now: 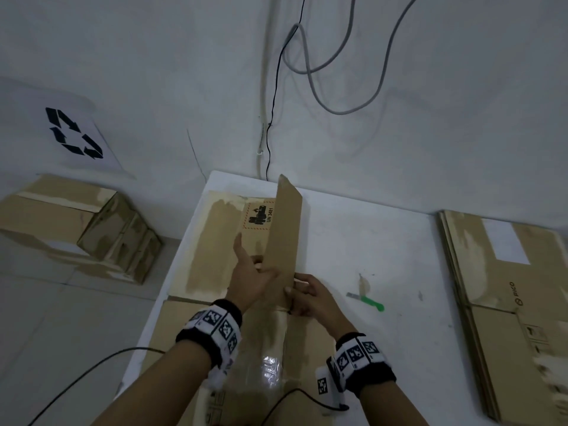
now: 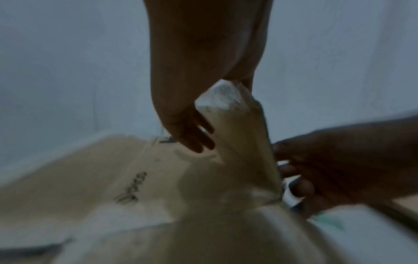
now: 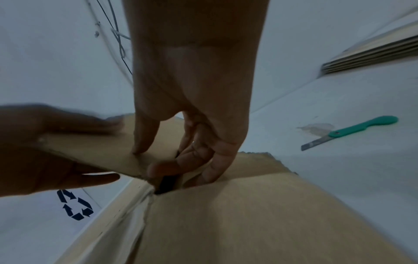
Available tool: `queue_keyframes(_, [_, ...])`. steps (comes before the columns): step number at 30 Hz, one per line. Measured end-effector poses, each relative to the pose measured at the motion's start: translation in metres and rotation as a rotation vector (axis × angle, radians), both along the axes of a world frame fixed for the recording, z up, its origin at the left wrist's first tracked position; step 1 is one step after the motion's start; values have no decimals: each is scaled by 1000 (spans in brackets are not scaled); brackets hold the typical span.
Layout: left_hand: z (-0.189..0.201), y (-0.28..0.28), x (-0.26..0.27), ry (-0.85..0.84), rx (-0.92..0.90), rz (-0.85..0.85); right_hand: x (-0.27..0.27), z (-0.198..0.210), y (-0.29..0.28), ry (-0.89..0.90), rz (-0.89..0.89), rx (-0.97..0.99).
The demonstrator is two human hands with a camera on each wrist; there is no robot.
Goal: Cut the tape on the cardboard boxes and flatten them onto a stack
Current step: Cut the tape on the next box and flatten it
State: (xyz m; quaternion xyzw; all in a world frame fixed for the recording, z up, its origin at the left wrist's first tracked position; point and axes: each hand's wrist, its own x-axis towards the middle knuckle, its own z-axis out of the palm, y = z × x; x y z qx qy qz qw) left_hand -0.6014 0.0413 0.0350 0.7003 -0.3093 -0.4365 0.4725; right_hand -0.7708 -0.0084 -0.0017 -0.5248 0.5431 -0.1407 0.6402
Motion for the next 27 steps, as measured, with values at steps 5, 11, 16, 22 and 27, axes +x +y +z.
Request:
queue_keyframes(5, [-8, 8, 11, 384, 42, 124, 2, 8, -36, 40, -73, 11])
queue_keyframes(11, [-9, 25, 39, 605, 37, 156, 36, 1, -76, -125, -187, 352])
queue_keyframes(16, [-4, 38, 43, 695, -11, 130, 60, -19, -82, -35, -37, 462])
queue_keyframes(22, [-4, 51, 55, 797, -5, 113, 56, 2, -84, -60, -65, 608])
queue_keyframes(27, [-1, 54, 55, 818, -13, 138, 62, -8, -95, -94, -93, 662])
